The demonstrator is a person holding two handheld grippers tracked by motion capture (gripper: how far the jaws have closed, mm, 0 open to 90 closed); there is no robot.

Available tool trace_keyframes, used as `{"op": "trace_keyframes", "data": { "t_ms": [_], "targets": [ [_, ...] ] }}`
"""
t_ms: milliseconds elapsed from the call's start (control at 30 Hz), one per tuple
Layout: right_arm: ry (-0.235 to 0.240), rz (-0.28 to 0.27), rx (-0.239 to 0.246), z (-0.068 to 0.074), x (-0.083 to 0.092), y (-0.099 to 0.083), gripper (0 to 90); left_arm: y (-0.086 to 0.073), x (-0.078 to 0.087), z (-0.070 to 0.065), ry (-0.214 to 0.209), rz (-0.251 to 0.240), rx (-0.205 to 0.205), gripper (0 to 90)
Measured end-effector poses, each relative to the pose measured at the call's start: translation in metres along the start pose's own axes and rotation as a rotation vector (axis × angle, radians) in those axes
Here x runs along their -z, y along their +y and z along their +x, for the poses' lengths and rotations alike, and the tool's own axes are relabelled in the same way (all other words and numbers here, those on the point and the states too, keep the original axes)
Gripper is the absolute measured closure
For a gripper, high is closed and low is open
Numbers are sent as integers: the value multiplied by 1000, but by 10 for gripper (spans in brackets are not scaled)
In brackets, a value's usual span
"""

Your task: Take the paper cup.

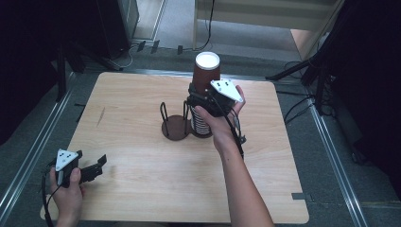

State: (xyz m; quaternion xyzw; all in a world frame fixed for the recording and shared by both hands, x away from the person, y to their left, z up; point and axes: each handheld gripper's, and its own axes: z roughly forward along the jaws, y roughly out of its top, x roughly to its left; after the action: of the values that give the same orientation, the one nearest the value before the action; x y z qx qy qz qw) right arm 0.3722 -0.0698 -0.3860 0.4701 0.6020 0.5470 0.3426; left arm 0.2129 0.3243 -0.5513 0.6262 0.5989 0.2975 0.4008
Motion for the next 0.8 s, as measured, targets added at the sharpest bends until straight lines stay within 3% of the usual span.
{"op": "trace_keyframes", "data": {
  "t_ms": [267,800],
  "targets": [
    [-16,4,-12,-1,-7,-1,7,0,0,0,0,1,6,91],
    [-27,-22,16,2,-6,-1,74,0,-1,0,1,4,6,91]
  ]
}}
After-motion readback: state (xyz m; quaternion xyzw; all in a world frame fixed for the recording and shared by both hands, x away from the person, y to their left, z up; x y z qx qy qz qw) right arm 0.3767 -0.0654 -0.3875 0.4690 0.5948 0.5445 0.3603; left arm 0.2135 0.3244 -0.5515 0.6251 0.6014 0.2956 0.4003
